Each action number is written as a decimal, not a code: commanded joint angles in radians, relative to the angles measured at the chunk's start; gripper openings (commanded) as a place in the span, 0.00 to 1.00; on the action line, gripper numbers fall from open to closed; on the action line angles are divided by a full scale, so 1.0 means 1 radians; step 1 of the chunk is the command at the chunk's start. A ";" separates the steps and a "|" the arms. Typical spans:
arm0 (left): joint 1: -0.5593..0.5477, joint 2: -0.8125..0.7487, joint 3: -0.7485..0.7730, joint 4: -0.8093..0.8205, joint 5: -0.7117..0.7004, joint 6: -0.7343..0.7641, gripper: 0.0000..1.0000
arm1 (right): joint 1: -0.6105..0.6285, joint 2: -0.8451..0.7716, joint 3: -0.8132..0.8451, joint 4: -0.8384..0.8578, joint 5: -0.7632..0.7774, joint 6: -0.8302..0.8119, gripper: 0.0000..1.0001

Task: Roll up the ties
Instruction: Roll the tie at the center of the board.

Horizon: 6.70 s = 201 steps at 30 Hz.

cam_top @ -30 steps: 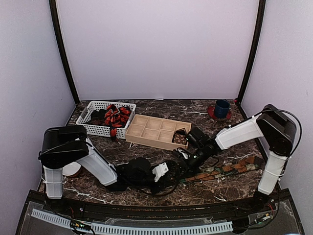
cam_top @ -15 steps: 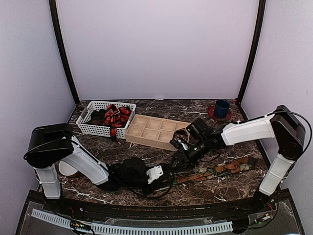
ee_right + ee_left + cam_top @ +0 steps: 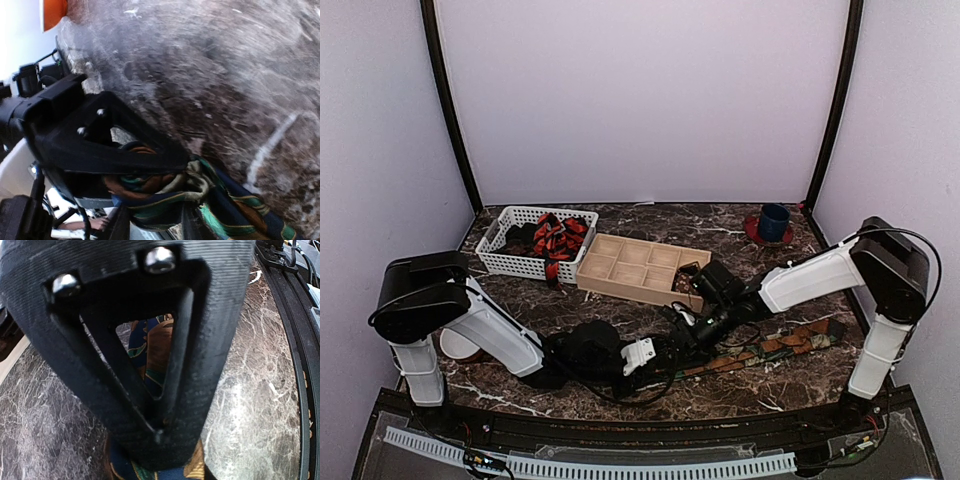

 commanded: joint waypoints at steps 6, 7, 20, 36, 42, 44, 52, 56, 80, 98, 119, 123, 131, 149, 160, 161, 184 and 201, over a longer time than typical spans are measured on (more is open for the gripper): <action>-0.005 0.004 -0.019 -0.131 -0.018 0.011 0.42 | -0.004 -0.003 -0.023 -0.031 0.058 -0.031 0.00; -0.005 -0.008 -0.023 -0.119 -0.028 0.016 0.46 | -0.007 -0.009 -0.038 -0.037 0.060 -0.037 0.00; -0.005 -0.021 -0.020 0.066 0.073 -0.089 0.75 | -0.064 -0.017 -0.147 -0.101 0.190 -0.119 0.00; -0.006 0.146 0.093 0.105 -0.020 -0.043 0.33 | -0.053 0.044 -0.060 -0.097 0.178 -0.114 0.03; -0.006 0.075 -0.006 0.005 -0.026 -0.008 0.28 | -0.068 -0.064 -0.038 -0.146 0.143 -0.126 0.31; -0.006 0.064 -0.020 -0.017 -0.018 -0.008 0.28 | -0.068 -0.106 -0.033 -0.123 0.103 -0.105 0.41; -0.006 0.064 -0.006 -0.044 0.013 -0.039 0.29 | -0.010 -0.103 0.000 -0.004 -0.036 -0.006 0.47; -0.005 0.068 -0.003 -0.049 0.009 -0.036 0.30 | 0.010 -0.057 0.000 0.034 -0.038 0.021 0.45; -0.006 0.003 0.048 -0.039 0.018 0.057 0.70 | -0.075 -0.062 -0.129 -0.088 0.097 -0.024 0.00; -0.005 0.150 0.174 0.103 0.077 0.021 0.60 | -0.112 0.058 -0.102 -0.156 0.167 -0.089 0.00; -0.006 0.047 0.059 -0.142 0.010 -0.036 0.35 | -0.012 -0.087 -0.040 0.055 -0.026 0.021 0.51; -0.006 0.047 0.057 -0.143 0.009 -0.042 0.34 | 0.007 -0.041 -0.034 0.050 0.007 0.022 0.44; -0.005 0.047 0.066 -0.148 0.019 -0.023 0.35 | 0.002 -0.043 -0.076 0.063 0.045 0.048 0.03; -0.005 0.062 0.123 -0.005 0.004 -0.004 0.73 | -0.157 -0.011 -0.211 -0.032 0.030 -0.066 0.00; -0.006 0.161 0.195 0.015 0.051 -0.008 0.46 | -0.165 0.019 -0.130 -0.127 0.055 -0.121 0.02; -0.006 0.158 0.191 -0.004 0.046 -0.006 0.41 | -0.165 0.008 -0.123 -0.145 0.061 -0.134 0.04; -0.006 0.101 0.128 -0.136 0.022 -0.012 0.37 | -0.079 -0.071 -0.032 -0.079 0.018 -0.039 0.38; -0.006 0.063 0.197 -0.122 0.032 -0.055 0.71 | -0.132 -0.076 -0.092 -0.239 0.220 -0.220 0.00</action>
